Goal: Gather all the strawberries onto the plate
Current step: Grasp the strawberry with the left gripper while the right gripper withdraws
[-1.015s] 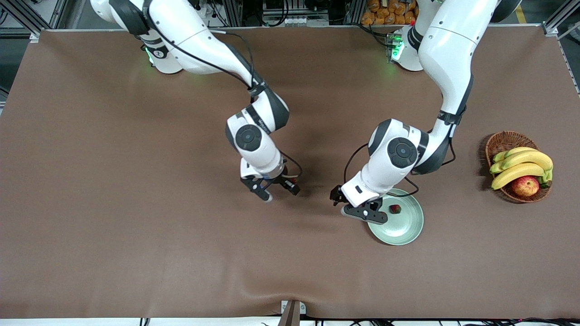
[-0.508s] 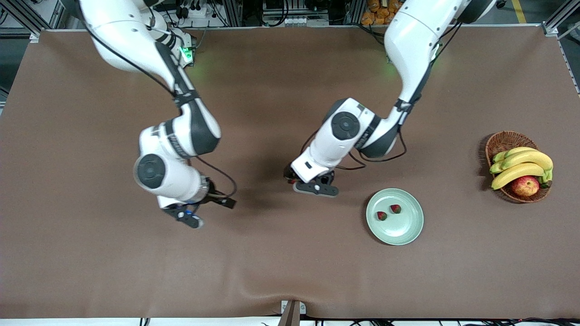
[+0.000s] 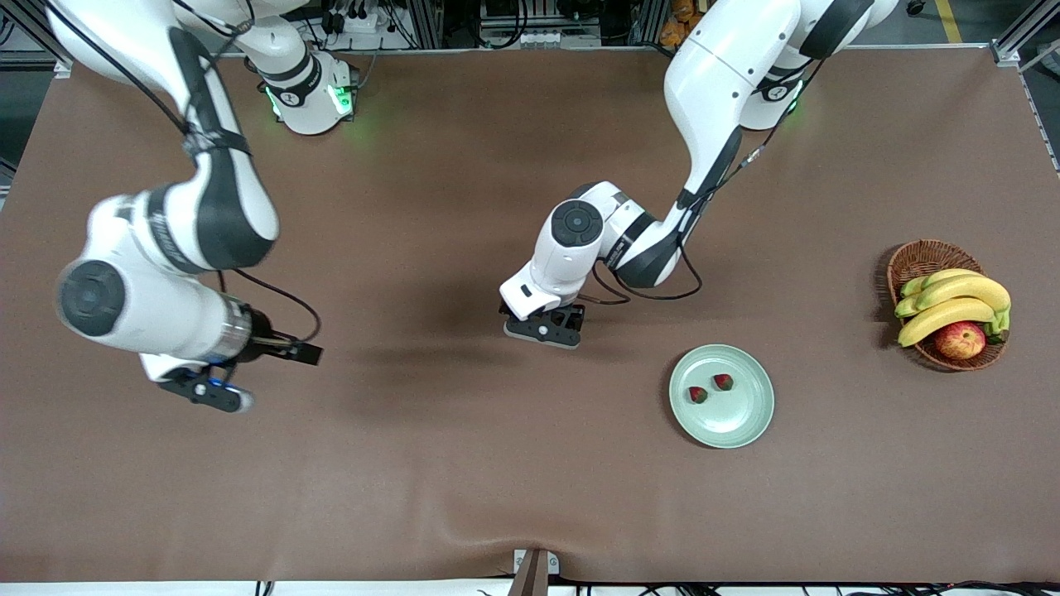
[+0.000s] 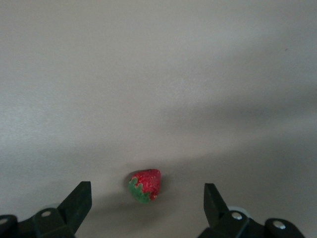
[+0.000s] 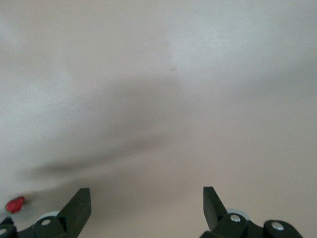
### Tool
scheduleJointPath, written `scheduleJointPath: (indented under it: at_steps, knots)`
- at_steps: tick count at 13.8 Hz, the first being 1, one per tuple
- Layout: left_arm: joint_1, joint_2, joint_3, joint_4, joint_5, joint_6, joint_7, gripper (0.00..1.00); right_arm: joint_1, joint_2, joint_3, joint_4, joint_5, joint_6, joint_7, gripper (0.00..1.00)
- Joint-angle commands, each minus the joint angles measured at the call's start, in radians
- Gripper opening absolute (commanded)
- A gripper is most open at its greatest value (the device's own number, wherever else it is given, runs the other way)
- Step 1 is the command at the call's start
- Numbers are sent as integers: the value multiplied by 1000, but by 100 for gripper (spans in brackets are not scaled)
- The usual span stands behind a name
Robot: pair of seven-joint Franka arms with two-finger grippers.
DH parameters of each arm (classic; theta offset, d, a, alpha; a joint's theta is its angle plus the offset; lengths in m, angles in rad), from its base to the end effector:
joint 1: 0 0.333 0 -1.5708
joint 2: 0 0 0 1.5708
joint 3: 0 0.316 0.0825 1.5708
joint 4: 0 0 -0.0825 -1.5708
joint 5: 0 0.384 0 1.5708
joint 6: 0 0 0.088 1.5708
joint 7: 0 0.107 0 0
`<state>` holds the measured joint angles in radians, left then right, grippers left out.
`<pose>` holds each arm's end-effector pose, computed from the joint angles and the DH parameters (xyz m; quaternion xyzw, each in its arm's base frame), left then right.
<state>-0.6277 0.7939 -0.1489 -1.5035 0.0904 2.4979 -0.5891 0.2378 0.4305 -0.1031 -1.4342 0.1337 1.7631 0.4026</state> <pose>0.5367 -0.4997 0.2197 0.9894 -0.0988 0.0689 0.0814 0.6656 0.1131 0.4396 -0.9872 0.1456 0.0592 0.0285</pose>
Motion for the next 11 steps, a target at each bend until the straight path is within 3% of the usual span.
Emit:
scheduleJointPath:
  at_steps: [1,3,11]
  knots:
    - [-12,33,14,26,32,15,-26,96,-31,-126,14,-83,-84,-27,-68,100]
    - [-12,42,14,23,38,18,-29,91,-57,-186,19,-117,-144,-28,-117,100]
    - [-13,64,14,20,40,19,-29,77,-207,-360,23,-111,-141,-183,-407,100]
